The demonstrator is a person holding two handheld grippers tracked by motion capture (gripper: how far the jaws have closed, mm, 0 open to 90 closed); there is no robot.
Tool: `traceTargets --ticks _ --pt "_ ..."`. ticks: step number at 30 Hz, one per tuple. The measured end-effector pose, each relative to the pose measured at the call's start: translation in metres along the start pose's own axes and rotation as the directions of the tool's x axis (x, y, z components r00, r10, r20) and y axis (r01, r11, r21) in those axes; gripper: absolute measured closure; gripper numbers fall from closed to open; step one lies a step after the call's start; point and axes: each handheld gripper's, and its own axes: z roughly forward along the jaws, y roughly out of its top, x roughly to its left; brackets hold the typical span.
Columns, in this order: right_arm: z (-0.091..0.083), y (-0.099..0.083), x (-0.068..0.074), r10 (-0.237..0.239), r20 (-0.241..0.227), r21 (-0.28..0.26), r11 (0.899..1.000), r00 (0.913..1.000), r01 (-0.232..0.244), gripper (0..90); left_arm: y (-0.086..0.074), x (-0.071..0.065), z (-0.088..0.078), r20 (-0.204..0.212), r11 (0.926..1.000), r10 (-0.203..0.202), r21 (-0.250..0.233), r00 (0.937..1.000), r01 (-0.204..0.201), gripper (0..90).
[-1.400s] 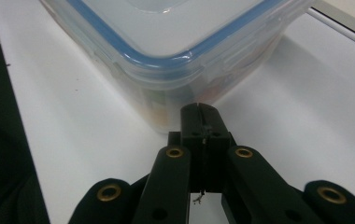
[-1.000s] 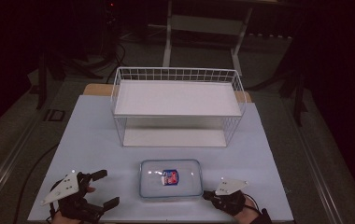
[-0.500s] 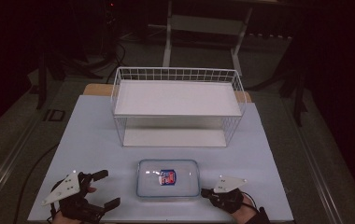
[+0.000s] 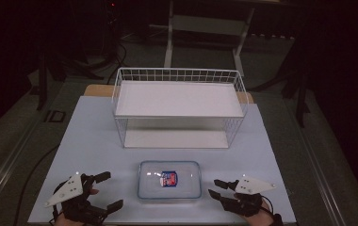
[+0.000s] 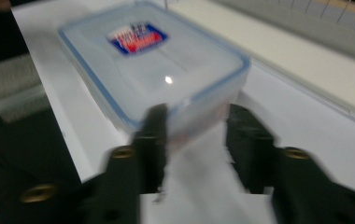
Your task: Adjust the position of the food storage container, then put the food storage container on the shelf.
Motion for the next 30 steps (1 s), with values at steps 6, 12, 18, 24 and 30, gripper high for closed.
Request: traceTargets --ticks 6,12,18,24,30 --pt "-0.003 0.009 0.0 0.03 -0.029 -0.053 0.998 0.9991 -0.032 11.4 0.004 0.003 0.004 -0.028 0.9989 -0.033 0.033 0.9991 0.034 0.0" --pt "-0.003 0.011 0.001 0.028 0.078 -0.043 0.999 0.9966 -0.025 15.8 0.011 0.005 0.014 -0.052 0.9891 -0.082 0.118 0.9953 0.087 0.0" --pt "-0.006 0.016 0.002 0.022 0.068 -0.055 0.998 0.9975 -0.018 17.1 0.023 0.004 0.027 -0.036 0.9799 -0.118 0.158 0.9924 0.122 0.0" --pt "-0.012 0.025 0.007 0.035 0.099 -0.069 0.997 0.9945 -0.028 17.0 0.034 0.005 0.033 0.011 0.9713 -0.188 0.15 0.982 0.185 0.0" --pt "-0.015 0.034 0.009 0.098 0.09 -0.079 0.993 0.991 -0.091 13.4 0.043 0.011 0.045 0.017 0.951 -0.243 0.202 0.97 0.234 0.0"
